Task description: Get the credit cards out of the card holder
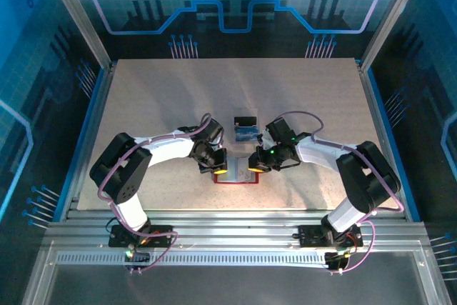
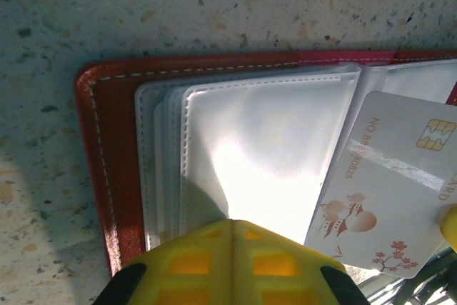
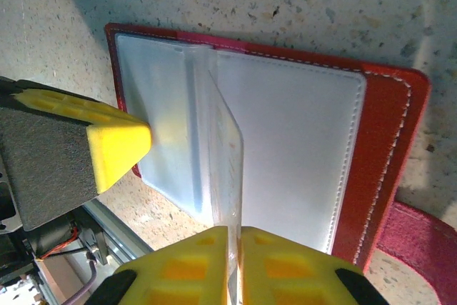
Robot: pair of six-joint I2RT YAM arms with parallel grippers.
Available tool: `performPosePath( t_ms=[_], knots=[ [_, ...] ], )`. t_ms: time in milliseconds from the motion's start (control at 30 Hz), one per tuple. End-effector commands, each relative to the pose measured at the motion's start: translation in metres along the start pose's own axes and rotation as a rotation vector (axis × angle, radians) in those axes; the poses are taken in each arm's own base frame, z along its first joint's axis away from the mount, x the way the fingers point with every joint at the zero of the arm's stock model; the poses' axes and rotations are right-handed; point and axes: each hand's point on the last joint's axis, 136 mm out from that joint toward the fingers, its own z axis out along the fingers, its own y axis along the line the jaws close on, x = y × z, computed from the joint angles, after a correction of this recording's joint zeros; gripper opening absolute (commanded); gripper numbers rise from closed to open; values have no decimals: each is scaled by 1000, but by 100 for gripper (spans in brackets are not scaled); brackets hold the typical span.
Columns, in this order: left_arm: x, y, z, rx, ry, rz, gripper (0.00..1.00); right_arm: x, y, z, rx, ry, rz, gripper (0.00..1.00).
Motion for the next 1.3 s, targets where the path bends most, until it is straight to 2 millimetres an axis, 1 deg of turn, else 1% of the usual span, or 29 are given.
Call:
performPosePath(
  t_ms=[0, 700, 767, 900, 1267],
  knots=[
    [10, 16, 10, -53, 44, -7, 0, 1, 3, 2, -1, 2, 1, 12],
    [11, 16, 12, -48, 45, -7, 0, 2, 7, 10, -16, 13, 5, 12],
    [11, 16, 11, -46, 44, -6, 0, 2, 8, 9, -14, 13, 5, 10],
    [10, 14, 8, -45, 38, -4, 0, 1, 10, 6, -17, 3, -3, 7],
    [4, -6, -14, 0, -8, 22, 0, 1, 18, -15, 17, -35, -53, 5]
  ],
)
